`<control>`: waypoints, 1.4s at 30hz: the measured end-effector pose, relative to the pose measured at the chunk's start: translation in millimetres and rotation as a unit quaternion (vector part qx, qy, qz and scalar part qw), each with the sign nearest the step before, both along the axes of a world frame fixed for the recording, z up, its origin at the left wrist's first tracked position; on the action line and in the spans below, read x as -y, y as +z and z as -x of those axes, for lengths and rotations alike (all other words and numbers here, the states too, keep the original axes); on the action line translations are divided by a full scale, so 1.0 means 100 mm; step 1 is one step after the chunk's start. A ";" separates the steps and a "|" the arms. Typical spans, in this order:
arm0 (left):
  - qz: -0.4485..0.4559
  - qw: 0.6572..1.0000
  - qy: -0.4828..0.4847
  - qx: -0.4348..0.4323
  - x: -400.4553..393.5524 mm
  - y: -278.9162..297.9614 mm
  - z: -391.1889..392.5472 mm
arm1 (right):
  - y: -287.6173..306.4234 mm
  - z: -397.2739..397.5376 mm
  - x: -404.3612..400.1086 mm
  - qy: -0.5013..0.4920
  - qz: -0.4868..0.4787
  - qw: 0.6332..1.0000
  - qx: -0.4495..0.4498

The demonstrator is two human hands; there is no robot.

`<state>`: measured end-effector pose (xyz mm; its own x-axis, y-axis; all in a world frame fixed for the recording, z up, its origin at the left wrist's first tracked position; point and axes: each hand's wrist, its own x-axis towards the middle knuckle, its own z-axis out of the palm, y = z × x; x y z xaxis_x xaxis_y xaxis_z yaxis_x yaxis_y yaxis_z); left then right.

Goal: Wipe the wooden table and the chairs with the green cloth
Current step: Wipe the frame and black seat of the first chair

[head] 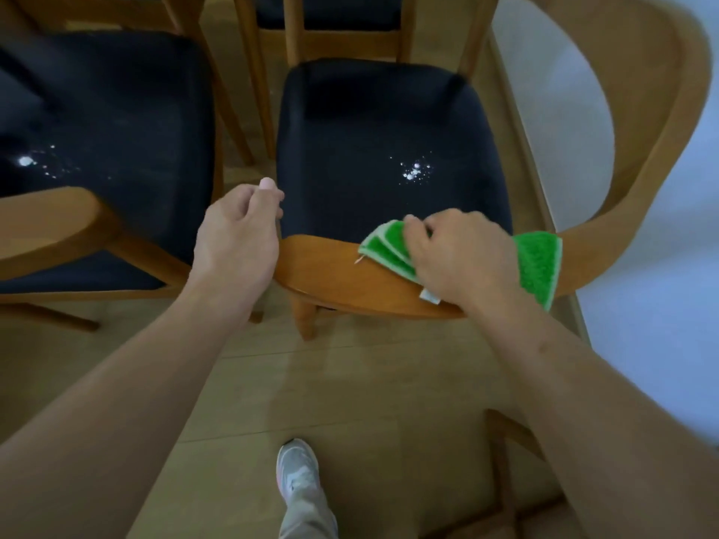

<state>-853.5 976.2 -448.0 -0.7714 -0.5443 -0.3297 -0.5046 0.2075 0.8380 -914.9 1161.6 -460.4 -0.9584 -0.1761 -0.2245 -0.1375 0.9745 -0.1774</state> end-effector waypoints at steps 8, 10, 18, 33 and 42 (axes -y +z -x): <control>-0.080 0.995 0.051 0.018 0.01 -0.12 -0.12 | -0.14 -0.57 0.84 0.073 0.039 0.989 -0.123; -0.069 0.995 0.060 0.025 -0.04 -0.12 -0.12 | -0.17 -0.63 0.97 0.062 0.060 0.987 -0.135; 0.111 0.992 -0.056 -0.022 -0.36 -0.01 -0.01 | -0.08 -0.05 -0.07 0.095 0.017 0.993 -0.068; -0.134 0.982 0.131 0.017 -0.28 0.04 0.07 | -0.18 -0.54 0.88 0.070 0.081 0.983 -0.146; 0.186 0.979 -0.072 0.034 -0.51 -0.01 0.12 | -0.15 -0.28 -0.26 0.063 0.082 0.982 -0.157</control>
